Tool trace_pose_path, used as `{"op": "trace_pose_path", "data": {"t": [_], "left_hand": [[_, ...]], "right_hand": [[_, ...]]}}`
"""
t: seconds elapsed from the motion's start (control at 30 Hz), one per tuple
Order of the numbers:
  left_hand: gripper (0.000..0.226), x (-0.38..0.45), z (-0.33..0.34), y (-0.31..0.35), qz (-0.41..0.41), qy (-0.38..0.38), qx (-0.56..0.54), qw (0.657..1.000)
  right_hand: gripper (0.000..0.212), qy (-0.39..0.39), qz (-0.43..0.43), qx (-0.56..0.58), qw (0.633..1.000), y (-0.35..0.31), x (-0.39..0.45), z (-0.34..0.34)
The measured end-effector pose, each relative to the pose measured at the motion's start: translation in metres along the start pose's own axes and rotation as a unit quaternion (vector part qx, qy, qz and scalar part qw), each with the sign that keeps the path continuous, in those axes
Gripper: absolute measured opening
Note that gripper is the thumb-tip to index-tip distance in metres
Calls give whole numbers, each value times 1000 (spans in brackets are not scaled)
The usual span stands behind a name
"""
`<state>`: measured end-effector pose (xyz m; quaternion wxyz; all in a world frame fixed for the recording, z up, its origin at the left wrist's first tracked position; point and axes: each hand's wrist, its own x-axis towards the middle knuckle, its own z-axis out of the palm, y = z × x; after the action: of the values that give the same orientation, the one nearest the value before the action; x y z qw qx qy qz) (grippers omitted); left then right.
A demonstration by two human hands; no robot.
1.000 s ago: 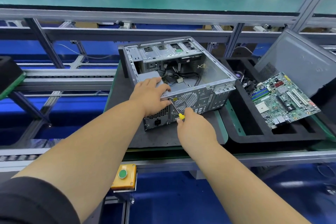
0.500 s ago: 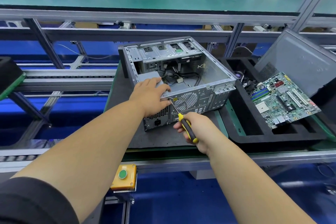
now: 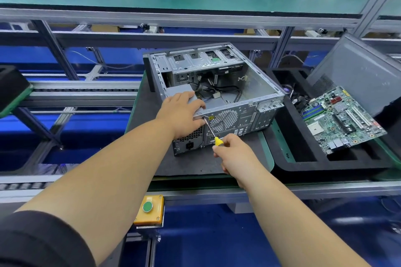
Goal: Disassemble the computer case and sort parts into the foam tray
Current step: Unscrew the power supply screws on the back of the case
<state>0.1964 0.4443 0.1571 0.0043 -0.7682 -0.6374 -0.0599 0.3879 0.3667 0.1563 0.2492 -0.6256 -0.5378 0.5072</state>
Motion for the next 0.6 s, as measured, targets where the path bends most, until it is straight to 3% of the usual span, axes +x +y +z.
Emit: {"op": "trace_pose_path", "data": {"t": [0.1, 0.2, 0.27, 0.4, 0.5, 0.6], "left_hand": [[46, 0, 0, 1, -1, 0, 2, 1000], [45, -1, 0, 1, -2, 1, 0, 1000], [45, -1, -1, 1, -3, 1, -4, 1000], [46, -2, -2, 2, -1, -4, -2, 1000], [46, -2, -3, 2, -1, -6, -4, 1000], [46, -3, -4, 2, -3, -6, -3, 1000]], "right_hand": [[14, 37, -78, -173, 981, -3, -3, 3], [22, 91, -120, -361, 921, -8, -10, 10], [31, 96, -122, -387, 909, -8, -11, 11], [32, 53, -79, -264, 960, -9, -11, 2], [40, 8, 13, -108, 994, -9, -6, -2], [36, 1, 80, 1, 997, -11, -4, -3]]}}
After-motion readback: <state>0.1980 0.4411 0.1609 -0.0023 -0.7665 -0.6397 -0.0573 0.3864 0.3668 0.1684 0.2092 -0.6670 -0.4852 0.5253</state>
